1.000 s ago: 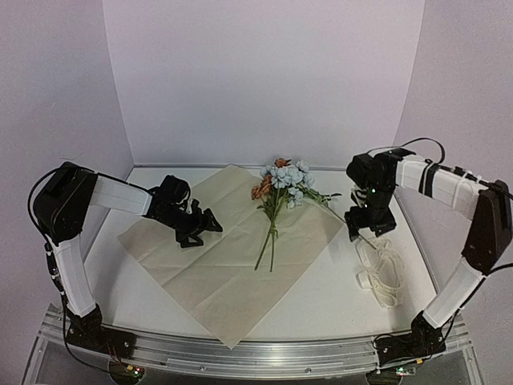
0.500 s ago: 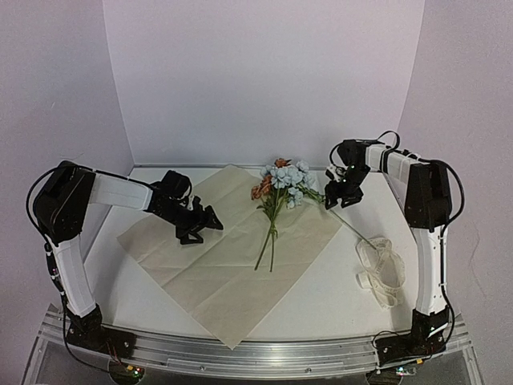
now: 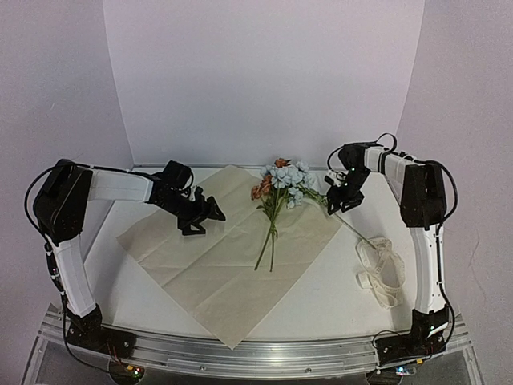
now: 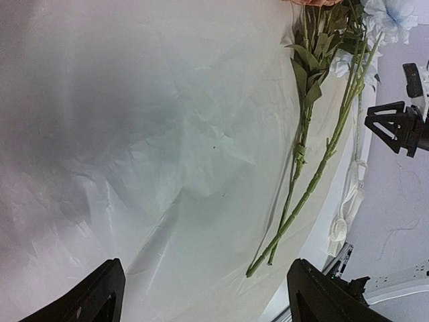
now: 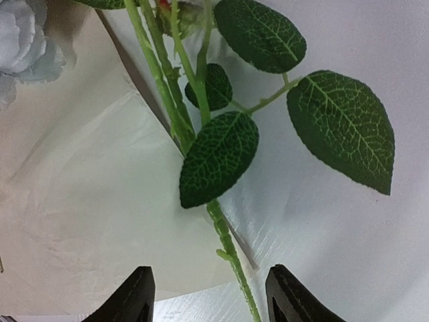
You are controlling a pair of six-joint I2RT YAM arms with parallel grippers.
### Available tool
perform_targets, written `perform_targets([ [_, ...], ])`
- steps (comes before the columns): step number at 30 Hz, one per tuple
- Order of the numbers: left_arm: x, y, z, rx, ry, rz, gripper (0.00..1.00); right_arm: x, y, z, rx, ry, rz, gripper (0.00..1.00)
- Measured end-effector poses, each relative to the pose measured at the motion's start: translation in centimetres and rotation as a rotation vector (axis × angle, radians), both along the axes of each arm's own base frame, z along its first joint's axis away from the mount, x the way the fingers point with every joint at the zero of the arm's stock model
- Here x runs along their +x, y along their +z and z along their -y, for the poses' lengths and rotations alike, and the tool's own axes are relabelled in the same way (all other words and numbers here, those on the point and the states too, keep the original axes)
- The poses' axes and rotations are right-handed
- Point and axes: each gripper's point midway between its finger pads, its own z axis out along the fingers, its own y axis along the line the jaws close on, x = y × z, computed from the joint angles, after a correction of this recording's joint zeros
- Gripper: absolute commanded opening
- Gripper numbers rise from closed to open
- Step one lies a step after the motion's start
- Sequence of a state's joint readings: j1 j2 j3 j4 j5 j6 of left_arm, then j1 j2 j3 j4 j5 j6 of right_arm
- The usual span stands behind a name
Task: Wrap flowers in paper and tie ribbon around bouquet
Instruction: Pick up the fake flower from the center of the board.
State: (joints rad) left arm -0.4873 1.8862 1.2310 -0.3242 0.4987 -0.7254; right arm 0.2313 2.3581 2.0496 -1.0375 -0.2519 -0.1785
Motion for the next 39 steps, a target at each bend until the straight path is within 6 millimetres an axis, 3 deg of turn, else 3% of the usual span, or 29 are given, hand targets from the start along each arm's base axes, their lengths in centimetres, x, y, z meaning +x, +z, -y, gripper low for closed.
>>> perform_targets([
  [8, 0.5, 0.9, 0.3, -0.006, 0.0, 0.012, 0.86, 0.4, 0.5, 0.5, -0.062, -0.013, -0.05, 0.56],
  [12, 0.7, 1.3, 0.4, -0.011, 0.0, 0.021, 0.87, -0.9, 0.4, 1.3, -0.094, -0.032, -0.11, 0.61],
  [22, 0.8, 1.4, 0.5, -0.018, -0.003, 0.022, 0.86, -3.5, -1.4, 4.4, -0.048, -0.223, -0.28, 0.61],
  [25, 0.8, 1.4, 0.5, -0.018, -0.003, 0.022, 0.87, -3.1, -0.9, 5.1, -0.034, -0.279, -0.279, 0.61],
  [32, 0.7, 1.5, 0.6, -0.022, -0.004, 0.02, 0.86, 0.2, 1.8, 4.1, 0.036, -0.333, -0.171, 0.63],
  [39, 0.6, 1.6, 0.7, -0.031, -0.009, 0.015, 0.86, 0.2, 2.1, 3.8, 0.162, -0.537, -0.256, 0.59],
])
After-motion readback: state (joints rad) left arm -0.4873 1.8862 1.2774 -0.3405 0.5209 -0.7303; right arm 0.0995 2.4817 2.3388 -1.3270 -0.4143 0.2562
